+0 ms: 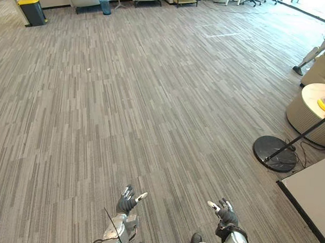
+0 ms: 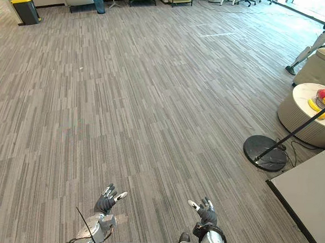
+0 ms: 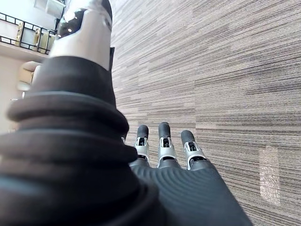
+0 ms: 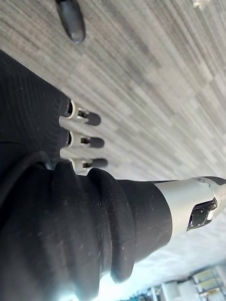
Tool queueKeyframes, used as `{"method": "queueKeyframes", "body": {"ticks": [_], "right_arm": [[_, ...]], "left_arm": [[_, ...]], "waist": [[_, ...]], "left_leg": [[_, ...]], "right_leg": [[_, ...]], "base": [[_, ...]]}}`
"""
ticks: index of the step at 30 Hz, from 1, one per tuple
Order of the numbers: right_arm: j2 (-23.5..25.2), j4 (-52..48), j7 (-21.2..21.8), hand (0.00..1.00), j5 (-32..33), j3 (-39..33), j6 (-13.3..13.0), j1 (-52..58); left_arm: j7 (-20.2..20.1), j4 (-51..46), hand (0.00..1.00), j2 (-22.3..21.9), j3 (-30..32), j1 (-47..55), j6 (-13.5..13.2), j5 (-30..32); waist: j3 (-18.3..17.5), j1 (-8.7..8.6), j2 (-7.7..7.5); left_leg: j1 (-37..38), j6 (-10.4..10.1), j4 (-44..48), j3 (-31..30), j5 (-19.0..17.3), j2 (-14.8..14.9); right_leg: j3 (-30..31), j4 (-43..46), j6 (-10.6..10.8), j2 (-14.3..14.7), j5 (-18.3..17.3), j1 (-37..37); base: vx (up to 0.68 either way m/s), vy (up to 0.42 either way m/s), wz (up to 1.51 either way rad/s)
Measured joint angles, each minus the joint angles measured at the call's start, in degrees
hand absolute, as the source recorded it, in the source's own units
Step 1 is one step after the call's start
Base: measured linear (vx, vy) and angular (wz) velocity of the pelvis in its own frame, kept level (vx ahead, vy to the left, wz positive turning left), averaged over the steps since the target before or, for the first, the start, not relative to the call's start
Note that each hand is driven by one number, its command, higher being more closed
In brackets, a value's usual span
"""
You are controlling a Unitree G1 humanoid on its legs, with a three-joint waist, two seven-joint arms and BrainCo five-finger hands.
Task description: Organize washtable
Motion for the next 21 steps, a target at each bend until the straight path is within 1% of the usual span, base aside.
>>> {"method": "queueKeyframes", "body": {"ticks": [3, 4, 7, 11, 14, 16, 18, 19, 20, 21], "right_arm": [[0.0, -0.6, 0.0, 0.0, 0.9, -0.4, 0.0, 0.3], [0.1, -0.6, 0.0, 0.0, 1.0, -1.6, -0.1, 0.3], [0.0, -0.7, -0.4, 0.0, 1.9, -3.8, -0.5, 0.3], [0.1, -1.0, -1.0, 0.0, 1.8, -3.9, -1.1, 0.5], [0.5, -2.5, -1.0, 0.0, 1.8, -3.9, -1.1, 1.5], [0.6, -2.8, -1.0, 0.0, 1.8, -3.8, -1.2, 1.3], [0.6, -2.8, -1.0, 0.0, 1.7, -3.8, -1.3, 1.3], [0.4, -2.8, -0.9, 0.0, 1.7, -3.8, -1.3, 1.5], [0.3, -2.8, -0.9, 0.0, 1.6, -3.8, -1.3, 1.6], [0.0, -2.8, -0.9, 0.0, 1.5, -3.8, -1.3, 1.5]], "left_arm": [[-0.3, -0.1, 0.0, 0.3, 1.0, 0.3, 0.0, -0.5], [-0.8, -0.2, 0.0, 0.3, 1.5, 0.7, 0.0, -1.0], [-1.1, -0.3, 0.0, -0.1, 1.4, 1.0, 0.0, -1.0], [-1.1, -0.8, 0.0, -0.3, 1.5, 0.9, -0.1, -1.1], [-1.1, -1.9, 0.0, -0.5, 1.4, 1.0, -0.2, -1.1], [-1.0, -1.9, 0.0, -0.5, 1.4, 1.1, -0.5, -1.3], [-1.0, -1.9, 0.0, -0.7, 1.3, 1.6, -0.5, -1.6], [-1.0, -2.1, 0.0, -0.8, 1.0, 2.4, -0.5, -1.5], [-1.0, -2.1, 0.0, -0.9, 0.6, 2.8, -0.5, -1.4], [-1.0, -2.3, 0.0, -1.0, 0.0, 3.4, -0.5, -1.3]], "waist": [[0.6, 0.08, -0.88], [0.7, 0.12, -1.11], [1.0, 0.18, -0.78], [1.5, 0.47, -0.25], [1.7, 1.58, -0.23], [2.0, 1.59, -0.31], [2.7, 1.64, -0.08], [3.0, 1.44, -0.17], [3.1, 1.45, 0.01], [3.4, 1.37, 1.3]], "left_leg": [[-0.2, 0.0, 0.0, 0.3, 0.0, 0.6], [-0.3, 0.0, 0.0, 0.7, 0.0, 0.7], [-0.4, -0.2, 0.0, 0.9, -0.1, 0.7], [-0.2, -0.3, 0.0, 0.3, -0.2, 0.8], [0.1, -0.5, 0.0, -0.4, -0.3, 0.9], [-0.1, -0.4, 0.8, -0.9, -0.8, 0.9], [-0.2, -0.1, 4.4, -0.9, -3.6, 1.2], [-0.4, 0.0, 6.1, -0.9, -6.3, 1.3], [-0.3, -0.1, 6.8, -1.0, -6.9, 1.3], [-0.2, 0.2, 7.6, -1.4, -7.4, 1.7]], "right_leg": [[-0.1, -0.5, -0.1, 0.4, 0.0, 0.0], [-0.1, -0.6, -0.1, 0.6, 0.0, -0.1], [-0.3, -0.5, -0.1, 0.6, -0.2, -0.1], [-0.9, 0.6, 0.1, 0.5, -1.1, -0.1], [-1.8, 1.9, 0.1, 0.3, -2.2, 0.1], [-2.2, 3.1, 0.4, -0.2, -3.2, 0.1], [-2.2, 9.2, 1.0, -2.0, -6.7, -1.1], [-1.9, 16.1, 2.2, -3.7, -9.9, -3.2], [-1.7, 19.4, 2.9, -4.5, -10.5, -4.5], [-0.7, 25.8, 3.4, -5.2, -10.5, -7.1]], "base": [[-0.02, -0.025, -0.02], [-0.03, -0.039, -0.01], [0.0, 0.0, 0.0], [0.01, -0.016, 0.08], [0.01, -0.013, 0.13], [0.01, 0.008, 0.15], [0.01, 0.047, 0.08], [-0.01, 0.025, -0.04], [0.0, 0.044, -0.02], [0.04, 0.054, 0.2]]}}
